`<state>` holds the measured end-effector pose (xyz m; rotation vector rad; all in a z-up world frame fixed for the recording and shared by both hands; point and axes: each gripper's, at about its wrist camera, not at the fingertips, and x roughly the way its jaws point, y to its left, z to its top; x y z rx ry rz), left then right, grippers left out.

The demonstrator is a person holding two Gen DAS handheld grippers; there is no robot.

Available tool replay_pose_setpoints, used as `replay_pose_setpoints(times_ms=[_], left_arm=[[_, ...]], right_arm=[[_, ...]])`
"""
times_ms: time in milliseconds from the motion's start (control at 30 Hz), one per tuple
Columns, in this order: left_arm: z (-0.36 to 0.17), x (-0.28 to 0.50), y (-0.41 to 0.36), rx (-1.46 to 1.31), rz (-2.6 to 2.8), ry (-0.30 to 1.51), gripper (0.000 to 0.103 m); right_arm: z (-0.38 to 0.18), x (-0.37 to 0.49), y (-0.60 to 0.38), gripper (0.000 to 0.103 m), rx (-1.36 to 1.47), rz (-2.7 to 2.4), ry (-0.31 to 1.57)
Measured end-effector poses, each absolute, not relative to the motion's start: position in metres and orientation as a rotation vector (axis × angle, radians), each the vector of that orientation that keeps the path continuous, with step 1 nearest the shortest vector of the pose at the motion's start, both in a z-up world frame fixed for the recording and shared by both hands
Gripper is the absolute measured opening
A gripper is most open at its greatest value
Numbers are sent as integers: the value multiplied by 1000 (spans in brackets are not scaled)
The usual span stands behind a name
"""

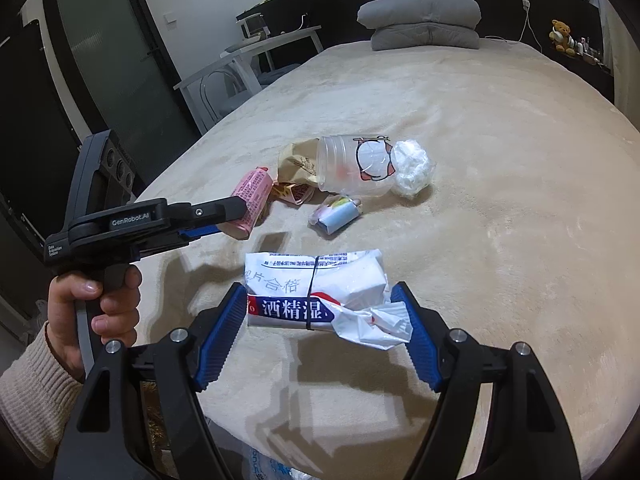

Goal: Collect trash
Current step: 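Lift the wipe pack with the right tool while the left tool lifts the pink wrapper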

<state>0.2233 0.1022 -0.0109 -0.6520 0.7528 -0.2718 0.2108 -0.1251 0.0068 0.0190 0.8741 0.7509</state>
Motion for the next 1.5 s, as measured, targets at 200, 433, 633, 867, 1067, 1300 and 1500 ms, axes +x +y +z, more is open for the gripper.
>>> replay_pose_setpoints(times_ms=[200, 433, 633, 867, 1067, 1300, 1500], left_arm=[[6, 192, 90, -642, -293, 696, 31], [16, 150, 85, -639, -304, 614, 31], [11, 112, 74, -643, -312, 596, 31], [7, 66, 58, -632, -327, 571, 31], [0, 34, 46, -630, -320, 577, 31], [-9, 5, 32, -615, -329, 589, 31], [-22, -5, 22, -607, -336, 628, 31]], right_arm=[[12, 193, -133, 74, 27, 738, 835], [16, 158, -143, 74, 6, 730, 759], [14, 124, -150, 74, 3, 728, 734], [11, 89, -159, 74, 35, 727, 731], [2, 61, -169, 74, 44, 722, 747], [-7, 37, -178, 74, 57, 729, 777], [-14, 31, -171, 74, 47, 758, 804]])
